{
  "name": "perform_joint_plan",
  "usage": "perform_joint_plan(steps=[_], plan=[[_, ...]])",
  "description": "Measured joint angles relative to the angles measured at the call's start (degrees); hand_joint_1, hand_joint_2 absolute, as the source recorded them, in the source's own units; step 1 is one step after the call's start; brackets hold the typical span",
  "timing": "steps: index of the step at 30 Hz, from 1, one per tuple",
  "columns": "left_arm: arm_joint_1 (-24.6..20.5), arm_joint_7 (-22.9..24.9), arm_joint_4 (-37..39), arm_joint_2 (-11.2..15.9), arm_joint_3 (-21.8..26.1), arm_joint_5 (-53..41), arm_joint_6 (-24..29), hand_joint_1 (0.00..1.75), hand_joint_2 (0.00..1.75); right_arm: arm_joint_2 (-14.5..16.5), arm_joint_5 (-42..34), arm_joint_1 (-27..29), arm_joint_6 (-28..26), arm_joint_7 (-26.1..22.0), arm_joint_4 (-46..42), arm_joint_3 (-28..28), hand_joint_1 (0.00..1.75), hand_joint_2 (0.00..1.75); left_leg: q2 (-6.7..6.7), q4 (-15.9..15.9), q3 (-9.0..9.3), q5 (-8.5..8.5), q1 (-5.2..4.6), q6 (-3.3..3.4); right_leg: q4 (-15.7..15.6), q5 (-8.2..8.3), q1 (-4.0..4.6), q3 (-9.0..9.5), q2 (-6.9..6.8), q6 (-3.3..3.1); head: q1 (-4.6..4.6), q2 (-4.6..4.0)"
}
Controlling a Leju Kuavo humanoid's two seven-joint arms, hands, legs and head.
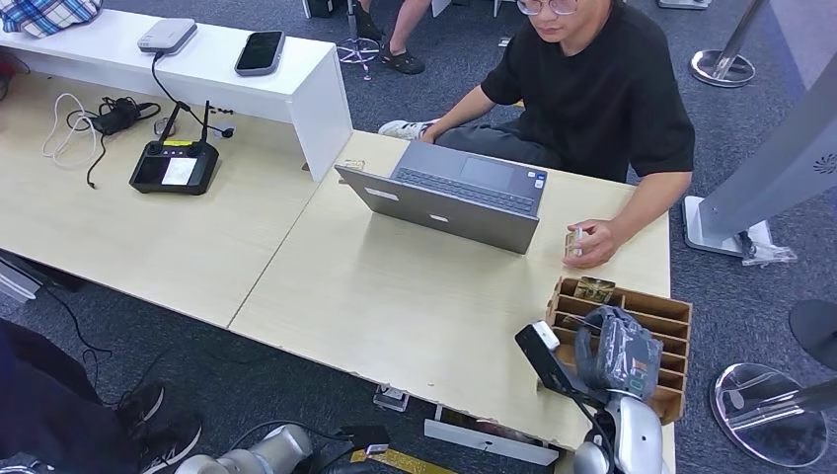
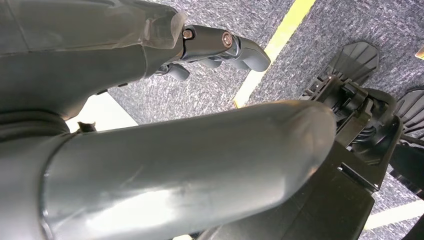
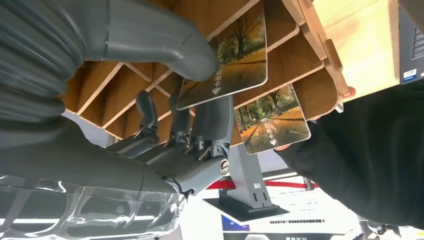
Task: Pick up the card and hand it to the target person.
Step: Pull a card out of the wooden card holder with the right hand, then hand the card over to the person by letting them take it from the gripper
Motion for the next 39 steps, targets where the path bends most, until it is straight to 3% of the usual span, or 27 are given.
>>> perform_joint_plan(steps=[10,23,33,39], plan=[[0.0,0.0,0.0,0.0,0.0,-0.08,-0.05,0.0,0.0,0.0,0.0,0.15,0.07,0.0,-0.33,0.2,1.4,1.75,0.0,0.0,0.0,0.01,0.0,0.01,0.0,0.01,0.0,0.0,0.0,0.0,0.0,0.0],[-0.01,0.0,0.0,0.0,0.0,-0.37,-0.31,0.0,0.0,-0.32,1.19,2.09,-0.57,-0.6,-4.79,0.33,1.68,1.75,0.0,0.01,0.0,0.01,0.0,0.01,0.0,0.0,0.0,0.0,0.0,0.0,0.0,0.0],[0.14,-0.36,0.0,0.28,0.01,0.51,0.1,0.0,0.0,-4.33,7.17,3.72,-0.64,-1.17,-17.81,2.32,1.65,1.75,0.01,0.01,0.0,0.01,-0.01,0.01,0.0,0.01,-0.01,0.01,0.0,0.0,0.0,0.0],[1.05,-1.33,0.0,0.78,0.09,1.32,0.66,0.0,0.0,-5.79,2.94,-0.19,-2.95,-3.23,-20.76,4.52,1.66,1.75,0.07,0.0,0.01,0.02,0.0,-0.01,0.02,0.03,-0.01,0.02,0.06,-0.03,-0.01,0.0]])
